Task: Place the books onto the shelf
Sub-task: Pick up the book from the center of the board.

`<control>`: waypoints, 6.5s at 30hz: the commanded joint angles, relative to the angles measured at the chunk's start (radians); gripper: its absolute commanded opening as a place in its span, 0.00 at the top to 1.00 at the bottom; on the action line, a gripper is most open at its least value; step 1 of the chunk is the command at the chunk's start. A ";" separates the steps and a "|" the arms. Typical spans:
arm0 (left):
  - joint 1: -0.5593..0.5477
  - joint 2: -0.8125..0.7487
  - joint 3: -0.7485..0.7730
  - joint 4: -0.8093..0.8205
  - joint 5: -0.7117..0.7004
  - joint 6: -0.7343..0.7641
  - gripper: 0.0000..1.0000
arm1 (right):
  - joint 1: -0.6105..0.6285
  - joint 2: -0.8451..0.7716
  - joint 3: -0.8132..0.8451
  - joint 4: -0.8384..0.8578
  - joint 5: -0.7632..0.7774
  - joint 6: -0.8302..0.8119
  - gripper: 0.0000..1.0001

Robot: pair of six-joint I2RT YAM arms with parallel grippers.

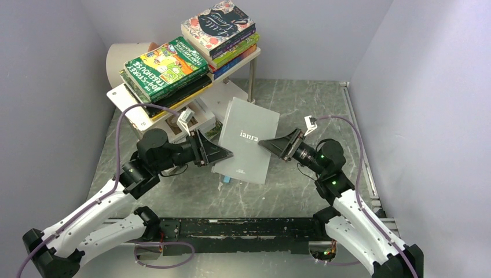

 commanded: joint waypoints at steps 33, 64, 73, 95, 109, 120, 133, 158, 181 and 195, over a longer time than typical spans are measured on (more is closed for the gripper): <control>0.003 0.236 0.886 -0.607 -0.614 0.559 0.23 | 0.005 0.123 0.372 -0.069 0.071 -0.618 0.73; 0.003 0.519 1.361 -0.431 -0.636 0.727 0.16 | 0.732 0.322 0.339 0.036 1.157 -1.517 0.75; 0.003 0.531 1.346 -0.457 -0.667 0.733 0.15 | 0.846 0.419 0.298 0.231 1.333 -1.810 0.73; 0.003 0.366 1.004 -0.708 -0.388 0.236 0.07 | 0.888 0.407 0.182 0.661 1.376 -2.223 0.72; 0.003 0.529 0.943 -0.530 -0.213 0.183 0.03 | 0.923 0.371 0.147 0.822 1.370 -2.377 0.72; 0.003 0.582 0.979 -0.552 -0.217 0.202 0.55 | 0.935 0.399 0.138 0.895 1.373 -2.450 0.65; 0.003 0.477 1.021 -0.436 -0.384 0.289 0.73 | 0.933 0.203 0.295 0.030 1.262 -1.693 0.12; 0.004 0.469 0.951 -0.077 -0.515 0.319 0.71 | -0.124 0.262 0.170 0.404 -0.097 0.003 0.04; 0.005 0.425 0.876 -0.071 -0.369 0.180 0.73 | -0.174 0.289 0.198 0.781 0.115 0.487 0.02; 0.004 0.396 0.812 -0.079 -0.300 0.097 0.66 | -0.175 0.385 0.224 0.861 0.118 0.651 0.42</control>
